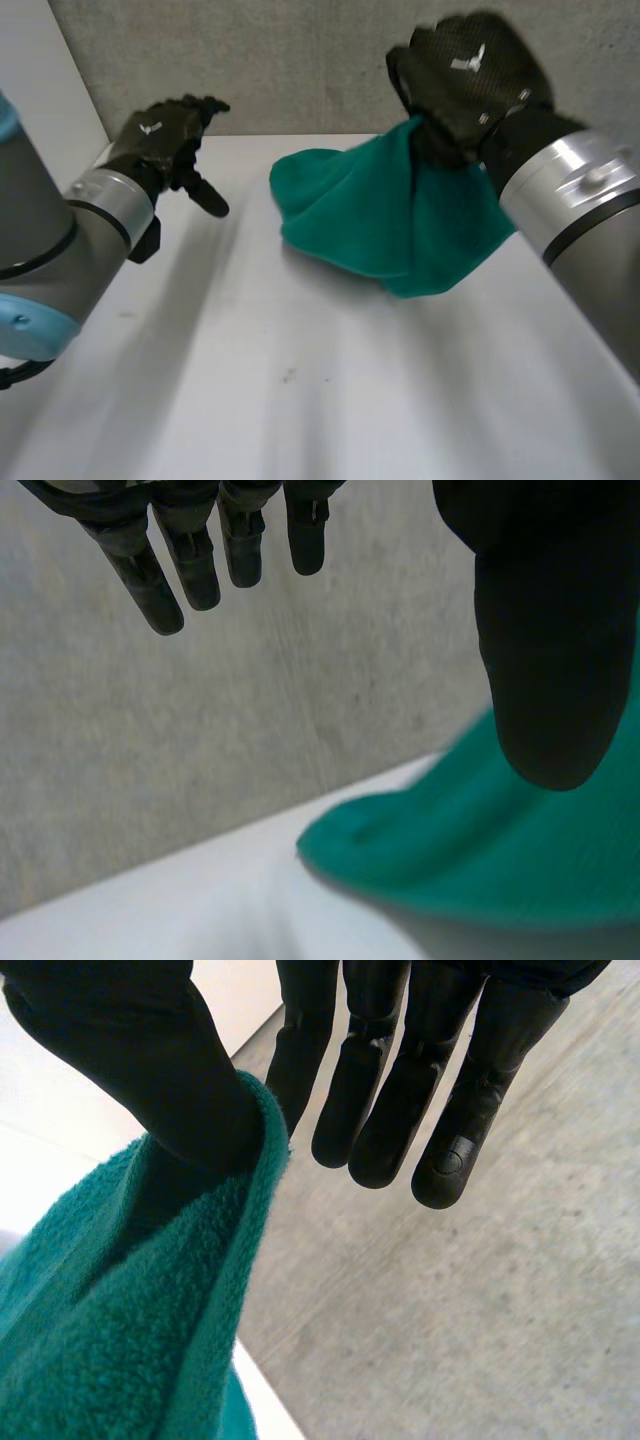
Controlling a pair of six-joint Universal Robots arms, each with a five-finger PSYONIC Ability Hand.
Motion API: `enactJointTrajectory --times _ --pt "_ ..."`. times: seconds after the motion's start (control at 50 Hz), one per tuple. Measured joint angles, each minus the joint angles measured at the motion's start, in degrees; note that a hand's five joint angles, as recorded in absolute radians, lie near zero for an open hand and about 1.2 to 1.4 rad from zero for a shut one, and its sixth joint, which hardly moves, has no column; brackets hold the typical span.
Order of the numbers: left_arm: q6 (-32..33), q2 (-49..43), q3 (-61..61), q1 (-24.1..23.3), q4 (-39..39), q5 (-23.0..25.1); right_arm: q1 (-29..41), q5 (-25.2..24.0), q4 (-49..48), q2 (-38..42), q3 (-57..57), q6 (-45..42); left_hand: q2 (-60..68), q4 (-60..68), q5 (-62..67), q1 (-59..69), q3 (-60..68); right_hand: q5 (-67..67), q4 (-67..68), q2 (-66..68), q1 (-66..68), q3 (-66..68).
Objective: Fold the towel.
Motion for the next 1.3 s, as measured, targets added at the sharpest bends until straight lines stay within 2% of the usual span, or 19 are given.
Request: enactJointTrajectory --times 0.1,0.14,0.28,0.4,0.52,0.66,0.74,0.78,0.8,0.82,0.84,0.96,1.02,1.12,1.2,1.24,1.26,1.28,1.3 --pt "0.24 -5.38 0.26 1.32 1.17 2.02 0.17 -0.58 3.72 -2.42 -4.17 0.65 0.0 0.0 0.0 0.0 0.0 0.0 0.0 0.0 0.0 0.0" --pt "0.48 -9.03 0.57 1.84 1.39 4.73 0.45 -0.84 4.97 -3.53 -6.48 1.06 0.0 0.0 0.0 0.0 0.0 0.0 0.0 0.0 0.0 0.0" --pt "0.53 -16.46 1.96 1.72 2.89 9.32 1.91 -1.09 6.54 -6.84 -10.01 3.55 0.0 0.0 0.0 0.0 0.0 0.01 0.01 0.0 0.0 0.0" --pt "0.3 -21.44 3.47 -0.32 8.1 9.41 3.37 -1.14 8.12 -9.83 -11.63 5.34 0.0 0.0 0.0 0.0 0.0 0.01 0.01 0.0 0.0 0.0" --pt "-0.04 -25.83 4.81 -3.65 14.53 7.37 4.79 -1.03 9.61 -12.76 -13.09 6.02 0.0 0.0 0.0 0.0 0.0 0.01 0.01 0.0 0.0 0.0" --pt "-0.71 -28.95 5.43 -6.92 16.69 6.08 5.47 -0.48 9.87 -15.37 -14.93 6.17 0.0 0.0 0.0 0.0 0.0 0.01 0.02 0.0 0.0 0.35" --pt "-1.23 -30.87 5.74 -9.46 16.59 5.84 5.24 0.08 9.81 -16.58 -16.34 6.73 5.08 5.32 4.66 7.23 4.72 0.01 0.02 0.0 0.0 0.49" --pt "-1.42 -31.7 5.98 -10.48 16.43 5.78 5.02 0.52 9.78 -16.96 -16.87 7.17 27.25 26.52 25.26 31.55 25.62 0.01 0.02 0.0 0.0 0.49" --pt "-1.53 -32.23 6.07 -11.06 16.18 5.8 4.75 0.99 9.77 -17.14 -17.15 7.53 47.33 46.78 45.26 52.17 46.59 0.01 0.02 0.0 0.0 0.49" --pt "-1.56 -32.37 6.12 -11.26 16.04 5.79 4.59 1.23 9.77 -17.18 -17.2 7.66 47.33 46.78 45.26 52.17 46.59 0.01 0.02 0.0 0.0 0.49" --pt "-1.59 -32.41 6.19 -11.46 15.73 5.77 4.21 1.7 9.77 -17.23 -17.23 7.85 54.83 55.02 52.45 55.93 53.83 0.01 0.02 0.0 0.0 0.49" --pt "-1.59 -29.88 5.87 -11.0 14.06 4.62 1.75 3.63 9.92 -17.19 -16.71 8.24 56.47 57.19 52.53 55.93 55.67 0.01 0.02 0.0 0.0 0.49" --pt "-1.54 -25.97 4.95 -9.27 13.35 3.08 -0.8 4.28 10.12 -16.82 -16.08 8.28 56.55 57.28 52.53 55.93 55.74 0.01 0.02 0.0 0.0 0.49" --pt "-1.32 -13.9 1.24 -2.42 12.98 0.56 -8.31 3.96 10.44 -15.1 -14.35 8.57 56.6 57.28 52.53 55.93 55.78 0.01 0.21 0.0 0.0 0.49" --pt "-1.42 -5.6 -2.18 1.81 12.52 2.14 -13.42 2.3 10.53 -13.76 -13.07 9.76 53.45 54.48 51.78 54.26 52.78 0.01 0.33 0.0 0.0 0.49" --pt "-1.43 -4.41 -3.26 2.27 12.21 3.27 -14.09 1.85 10.52 -13.53 -12.91 10.17 49.1 49.42 47.85 49.25 48.47 0.01 0.33 0.0 0.0 0.48" --pt "-1.4 -3.58 -4.38 2.49 11.75 4.54 -14.53 1.49 10.5 -13.37 -12.85 10.53 40.97 41.3 39.99 40.14 40.46 0.01 0.33 0.0 0.0 0.48" --pt "-1.33 -2.84 -5.87 2.6 11.13 6.2 -14.87 1.15 10.48 -13.2 -12.85 10.92 21.72 23.26 22.25 18.93 22.71 0.01 0.33 0.0 0.0 0.49" --pt "-1.25 -2.45 -6.96 2.6 10.65 7.44 -15.01 0.98 10.47 -13.12 -12.89 11.15 11.57 12.72 11.64 8.19 12.38 0.01 0.33 0.0 0.0 0.49"
